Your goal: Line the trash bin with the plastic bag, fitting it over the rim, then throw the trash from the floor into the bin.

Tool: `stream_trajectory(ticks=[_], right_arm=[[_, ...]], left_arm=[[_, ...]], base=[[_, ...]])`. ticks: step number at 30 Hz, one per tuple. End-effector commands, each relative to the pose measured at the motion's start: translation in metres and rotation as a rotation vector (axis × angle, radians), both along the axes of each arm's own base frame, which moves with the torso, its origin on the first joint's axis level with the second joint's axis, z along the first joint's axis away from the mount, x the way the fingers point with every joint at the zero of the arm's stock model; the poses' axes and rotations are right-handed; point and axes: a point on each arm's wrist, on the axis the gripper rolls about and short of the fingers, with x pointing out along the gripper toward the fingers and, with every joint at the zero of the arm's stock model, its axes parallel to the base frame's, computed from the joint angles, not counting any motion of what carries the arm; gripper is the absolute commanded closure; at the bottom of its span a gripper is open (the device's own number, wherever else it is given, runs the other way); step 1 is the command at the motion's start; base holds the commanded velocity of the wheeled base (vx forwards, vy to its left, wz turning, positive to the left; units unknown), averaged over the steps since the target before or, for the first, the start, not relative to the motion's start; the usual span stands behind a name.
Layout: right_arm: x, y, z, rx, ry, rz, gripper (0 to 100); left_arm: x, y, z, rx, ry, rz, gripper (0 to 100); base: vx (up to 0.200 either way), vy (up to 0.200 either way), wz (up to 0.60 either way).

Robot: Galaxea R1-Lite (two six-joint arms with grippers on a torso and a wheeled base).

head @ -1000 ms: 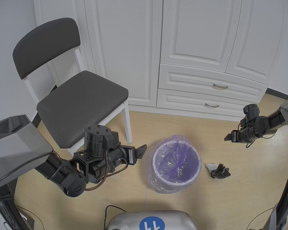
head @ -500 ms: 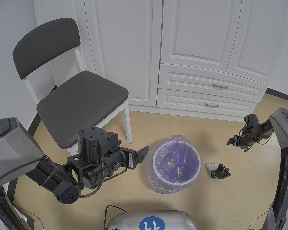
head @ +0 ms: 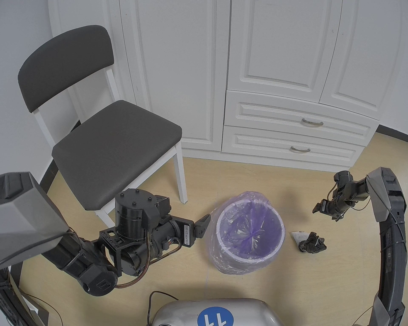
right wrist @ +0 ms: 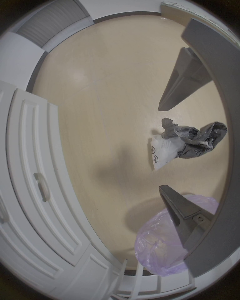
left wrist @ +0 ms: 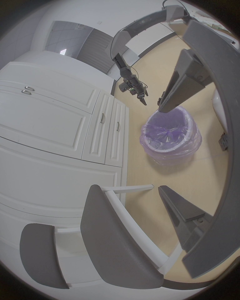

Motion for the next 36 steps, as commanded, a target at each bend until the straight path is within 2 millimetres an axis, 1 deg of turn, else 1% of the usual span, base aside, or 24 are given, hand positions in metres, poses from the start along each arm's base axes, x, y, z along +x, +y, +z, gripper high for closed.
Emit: stream_trajectory(ticks=[1,3,5,8,10,12,15,21,25,30,36], right_arm=[[0.013,0.006,-0.048,0.02,0.027,-0.013,0],[0.016,0.007,-0.05,0.003,0.003,0.008,0],[0.017,0.013,-0.057,-0.016,-0.002,0.048,0],[0.018,0.018,-0.058,-0.015,-0.002,0.053,0],[0.018,0.018,-0.056,-0.013,-0.003,0.05,0],[0.018,0.018,-0.052,-0.004,-0.008,0.035,0],[0.018,0.016,-0.052,-0.004,-0.008,0.032,0],[0.018,0.013,-0.052,-0.006,-0.008,0.029,0],[0.018,0.014,-0.053,-0.007,-0.005,0.031,0],[0.016,0.013,-0.06,-0.06,0.019,0.016,0],[0.015,0.02,-0.069,-0.077,0.043,0.062,0]], left_arm=[[0.001,-0.001,-0.005,-0.005,-0.002,0.004,0],[0.001,-0.001,-0.007,-0.01,-0.006,0.004,0],[-0.002,-0.003,-0.016,0.002,0.002,-0.011,0],[-0.008,-0.008,-0.023,-0.009,-0.009,-0.038,0],[-0.011,-0.009,-0.023,-0.021,-0.023,-0.049,0],[-0.018,-0.007,-0.02,-0.027,-0.074,-0.105,0],[-0.024,-0.003,-0.02,-0.021,-0.123,-0.164,0],[-0.024,-0.005,-0.022,-0.044,-0.161,-0.171,0],[-0.024,-0.005,-0.021,-0.057,-0.178,-0.17,0],[-0.027,-0.006,-0.02,-0.06,-0.182,-0.178,0],[-0.029,-0.006,-0.02,-0.061,-0.182,-0.184,0]], base=[[0.0,0.0,0.0],[0.0,0.0,0.0],[0.0,0.0,0.0],[0.0,0.0,0.0],[0.0,0.0,0.0],[0.0,0.0,0.0],[-0.2,-0.2,0.0],[-0.2,0.0,0.0],[0.0,0.0,0.0],[0.0,0.0,0.0],[0.0,0.0,0.0]])
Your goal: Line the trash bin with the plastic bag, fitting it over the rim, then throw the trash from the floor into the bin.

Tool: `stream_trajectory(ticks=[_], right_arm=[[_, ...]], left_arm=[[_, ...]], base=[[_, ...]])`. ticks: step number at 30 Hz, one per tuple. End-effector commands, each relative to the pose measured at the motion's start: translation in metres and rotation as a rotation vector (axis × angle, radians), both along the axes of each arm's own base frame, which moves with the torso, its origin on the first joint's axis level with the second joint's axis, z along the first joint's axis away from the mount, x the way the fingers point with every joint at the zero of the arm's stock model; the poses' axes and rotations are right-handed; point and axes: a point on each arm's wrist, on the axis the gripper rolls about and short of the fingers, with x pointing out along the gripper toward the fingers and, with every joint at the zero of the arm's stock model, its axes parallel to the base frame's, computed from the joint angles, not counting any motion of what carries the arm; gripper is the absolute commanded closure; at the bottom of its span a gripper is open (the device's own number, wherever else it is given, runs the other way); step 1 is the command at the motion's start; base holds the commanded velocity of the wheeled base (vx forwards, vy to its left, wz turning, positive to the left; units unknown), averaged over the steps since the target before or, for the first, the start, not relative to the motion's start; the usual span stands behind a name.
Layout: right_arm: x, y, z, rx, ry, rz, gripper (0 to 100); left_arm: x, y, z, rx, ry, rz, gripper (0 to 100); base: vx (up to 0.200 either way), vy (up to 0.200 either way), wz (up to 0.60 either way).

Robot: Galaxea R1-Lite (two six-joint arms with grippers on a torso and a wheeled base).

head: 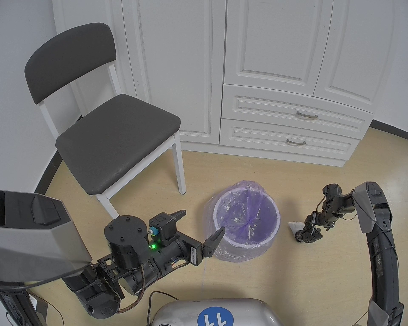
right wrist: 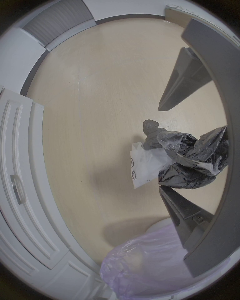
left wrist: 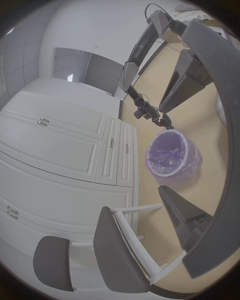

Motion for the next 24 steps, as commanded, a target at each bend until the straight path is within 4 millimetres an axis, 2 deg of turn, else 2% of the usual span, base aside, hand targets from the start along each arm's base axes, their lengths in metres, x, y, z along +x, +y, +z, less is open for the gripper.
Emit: stream_trajectory(ticks=[1,13,14,24], right_arm=[[-0.001,0.006,-0.01,-0.009,0.022,0.032,0],[-0.002,0.014,-0.02,-0.015,0.042,0.06,0],[-0.002,0.014,-0.02,-0.015,0.042,0.06,100],[0.002,0.014,0.0,-0.019,0.0,0.048,100]], left_arm=[[-0.001,0.0,-0.002,0.005,0.006,-0.003,0],[-0.002,-0.001,-0.003,0.009,0.008,-0.008,0],[-0.002,-0.001,-0.003,0.009,0.008,-0.008,0],[-0.002,0.0,-0.001,0.004,0.002,-0.003,0]], base=[[0.0,0.0,0.0],[0.0,0.0,0.0],[0.0,0.0,0.0],[0.0,0.0,0.0]])
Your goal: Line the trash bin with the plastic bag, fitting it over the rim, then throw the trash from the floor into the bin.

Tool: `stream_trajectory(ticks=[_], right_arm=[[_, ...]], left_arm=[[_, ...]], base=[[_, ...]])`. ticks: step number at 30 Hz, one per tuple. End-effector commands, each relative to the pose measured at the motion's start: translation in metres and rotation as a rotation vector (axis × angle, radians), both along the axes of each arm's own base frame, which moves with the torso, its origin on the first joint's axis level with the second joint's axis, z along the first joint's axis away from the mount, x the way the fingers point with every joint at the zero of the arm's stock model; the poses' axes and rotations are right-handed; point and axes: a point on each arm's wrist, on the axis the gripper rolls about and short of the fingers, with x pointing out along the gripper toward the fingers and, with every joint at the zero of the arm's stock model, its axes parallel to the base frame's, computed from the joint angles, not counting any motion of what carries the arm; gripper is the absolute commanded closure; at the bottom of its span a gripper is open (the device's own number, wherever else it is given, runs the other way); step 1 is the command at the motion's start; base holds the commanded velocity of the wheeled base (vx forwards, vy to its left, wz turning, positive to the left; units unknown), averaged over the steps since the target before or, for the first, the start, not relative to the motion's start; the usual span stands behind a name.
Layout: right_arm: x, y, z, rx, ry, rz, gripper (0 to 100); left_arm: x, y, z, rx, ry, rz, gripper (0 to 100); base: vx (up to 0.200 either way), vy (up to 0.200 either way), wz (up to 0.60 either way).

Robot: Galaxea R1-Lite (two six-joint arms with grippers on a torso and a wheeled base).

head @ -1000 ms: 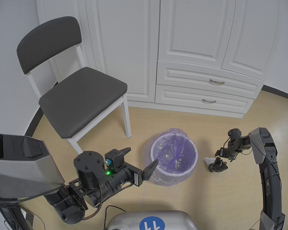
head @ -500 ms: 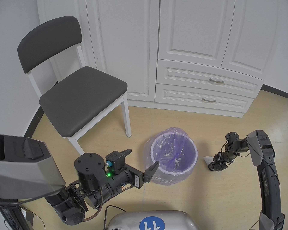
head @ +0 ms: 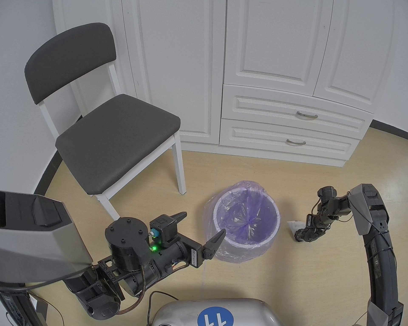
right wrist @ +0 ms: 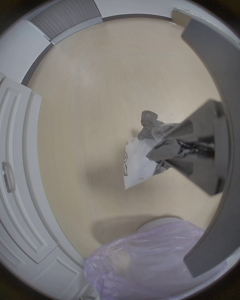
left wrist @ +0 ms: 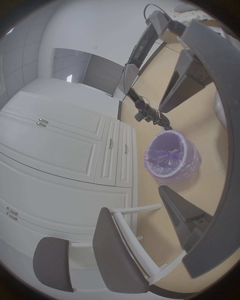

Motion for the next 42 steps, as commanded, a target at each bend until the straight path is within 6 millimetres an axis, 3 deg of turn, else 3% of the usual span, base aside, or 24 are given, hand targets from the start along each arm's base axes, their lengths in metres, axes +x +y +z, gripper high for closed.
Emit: stream_trajectory(ticks=[1,14,21,22,23,27,28,30,31,32,33,34,37,39,41,42], right_arm=[[0.0,0.0,0.01,-0.003,-0.014,0.001,100],[-0.006,0.003,0.015,0.006,0.008,0.016,100],[-0.006,0.003,0.045,0.019,-0.033,-0.016,100],[-0.011,0.004,0.066,0.03,-0.049,-0.036,100],[-0.011,0.004,0.066,0.03,-0.049,-0.036,100],[-0.027,0.006,0.113,-0.033,-0.075,-0.022,100],[-0.028,0.006,0.115,-0.036,-0.076,-0.022,100],[-0.043,0.01,0.152,-0.084,-0.11,-0.016,100],[-0.043,0.01,0.152,-0.084,-0.11,-0.016,100],[-0.054,0.013,0.179,-0.112,-0.143,-0.015,100],[-0.056,0.013,0.184,-0.115,-0.149,-0.015,100],[-0.069,0.017,0.211,-0.13,-0.187,-0.014,100],[-0.095,0.03,0.251,-0.134,-0.25,0.011,100],[-0.117,0.043,0.274,-0.125,-0.293,0.04,100],[-0.127,0.05,0.283,-0.124,-0.308,0.057,100],[-0.145,0.068,0.298,-0.116,-0.367,0.099,100]], left_arm=[[0.001,0.001,0.002,-0.004,-0.003,0.005,0],[0.001,0.005,0.011,-0.024,-0.025,0.015,0],[-0.002,0.007,0.018,-0.037,-0.041,0.013,0],[-0.004,0.008,0.024,-0.051,-0.057,0.013,0],[-0.004,0.008,0.024,-0.051,-0.057,0.013,0],[-0.01,0.012,0.036,-0.067,-0.084,0.006,0],[-0.01,0.012,0.036,-0.067,-0.084,0.006,0],[-0.01,0.014,0.041,-0.072,-0.098,0.014,0],[-0.01,0.014,0.041,-0.072,-0.098,0.014,0],[-0.009,0.016,0.044,-0.079,-0.108,0.02,0],[-0.009,0.016,0.045,-0.08,-0.109,0.021,0],[-0.008,0.019,0.048,-0.08,-0.122,0.032,0],[-0.007,0.024,0.054,-0.082,-0.146,0.042,0],[-0.007,0.026,0.057,-0.088,-0.156,0.05,0],[-0.008,0.027,0.059,-0.091,-0.162,0.052,0],[-0.008,0.029,0.063,-0.098,-0.17,0.056,0]], base=[[0.0,0.0,0.0],[0.0,0.0,0.0],[0.0,0.0,0.0],[0.0,0.0,0.0],[0.0,0.0,0.0],[0.0,0.0,0.0],[0.0,0.0,0.0],[0.0,0.0,0.0],[0.0,0.0,0.0],[0.0,0.0,0.0],[0.0,0.0,0.0],[0.0,0.0,0.0],[0.0,0.0,0.0],[0.0,0.0,0.0],[0.0,0.0,0.0],[0.0,0.0,0.0]])
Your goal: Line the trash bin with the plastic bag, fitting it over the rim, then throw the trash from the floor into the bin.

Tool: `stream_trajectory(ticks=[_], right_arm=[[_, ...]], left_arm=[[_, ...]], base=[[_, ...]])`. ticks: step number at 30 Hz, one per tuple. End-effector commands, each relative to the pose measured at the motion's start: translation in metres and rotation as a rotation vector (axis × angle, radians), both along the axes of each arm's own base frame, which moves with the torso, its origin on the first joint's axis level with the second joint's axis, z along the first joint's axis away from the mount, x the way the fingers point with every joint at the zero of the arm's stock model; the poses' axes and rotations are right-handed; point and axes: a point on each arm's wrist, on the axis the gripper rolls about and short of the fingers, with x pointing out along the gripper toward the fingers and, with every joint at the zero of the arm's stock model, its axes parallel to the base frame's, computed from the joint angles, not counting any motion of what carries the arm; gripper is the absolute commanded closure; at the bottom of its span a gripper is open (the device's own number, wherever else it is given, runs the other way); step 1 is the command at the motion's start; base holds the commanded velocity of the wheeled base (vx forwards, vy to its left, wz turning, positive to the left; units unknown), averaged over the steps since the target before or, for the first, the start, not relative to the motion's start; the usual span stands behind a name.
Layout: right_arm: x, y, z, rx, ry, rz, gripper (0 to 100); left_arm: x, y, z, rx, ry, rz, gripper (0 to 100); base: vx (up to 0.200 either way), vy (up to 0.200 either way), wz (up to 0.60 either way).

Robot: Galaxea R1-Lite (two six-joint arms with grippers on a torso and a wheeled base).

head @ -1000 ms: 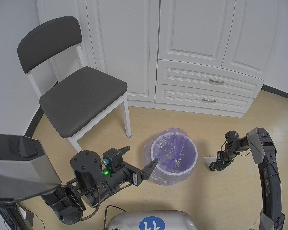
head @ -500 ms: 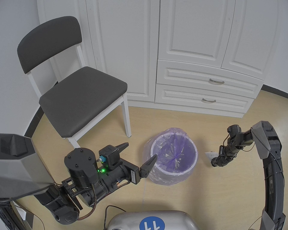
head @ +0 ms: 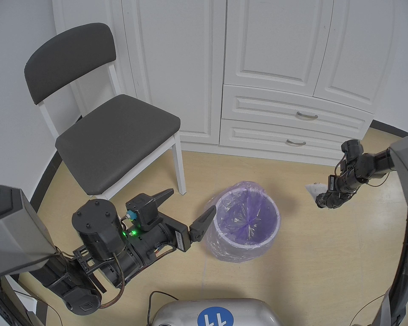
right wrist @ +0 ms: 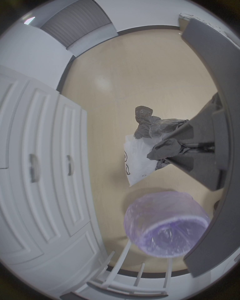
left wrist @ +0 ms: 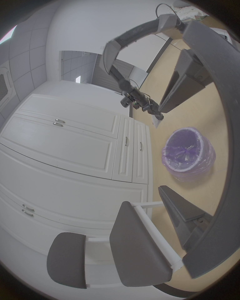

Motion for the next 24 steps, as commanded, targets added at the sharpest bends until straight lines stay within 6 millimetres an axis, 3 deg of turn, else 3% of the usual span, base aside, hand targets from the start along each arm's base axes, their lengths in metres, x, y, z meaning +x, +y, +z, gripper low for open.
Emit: stream_trajectory(ticks=[1,6,12,18,19,24], right_arm=[[-0.079,0.049,0.096,-0.018,-0.215,0.116,100],[-0.112,0.092,0.095,-0.006,-0.58,0.301,100],[-0.131,0.113,0.101,-0.105,-0.705,0.411,100],[-0.13,0.124,0.093,-0.097,-0.669,0.444,100],[-0.123,0.126,0.081,-0.106,-0.6,0.455,100],[-0.1,0.129,0.077,-0.219,-0.516,0.374,100]], left_arm=[[-0.002,0.012,0.02,-0.033,-0.057,0.027,0],[-0.003,0.019,0.029,-0.041,-0.066,0.045,0],[-0.003,0.023,0.035,-0.044,-0.071,0.055,0],[-0.005,0.025,0.039,-0.054,-0.083,0.055,0],[-0.006,0.025,0.04,-0.057,-0.087,0.055,0],[-0.006,0.026,0.04,-0.058,-0.088,0.055,0]], base=[[0.0,0.0,0.0],[0.0,0.0,0.0],[0.0,0.0,0.0],[0.0,0.0,0.0],[0.0,0.0,0.0],[0.0,0.0,0.0]])
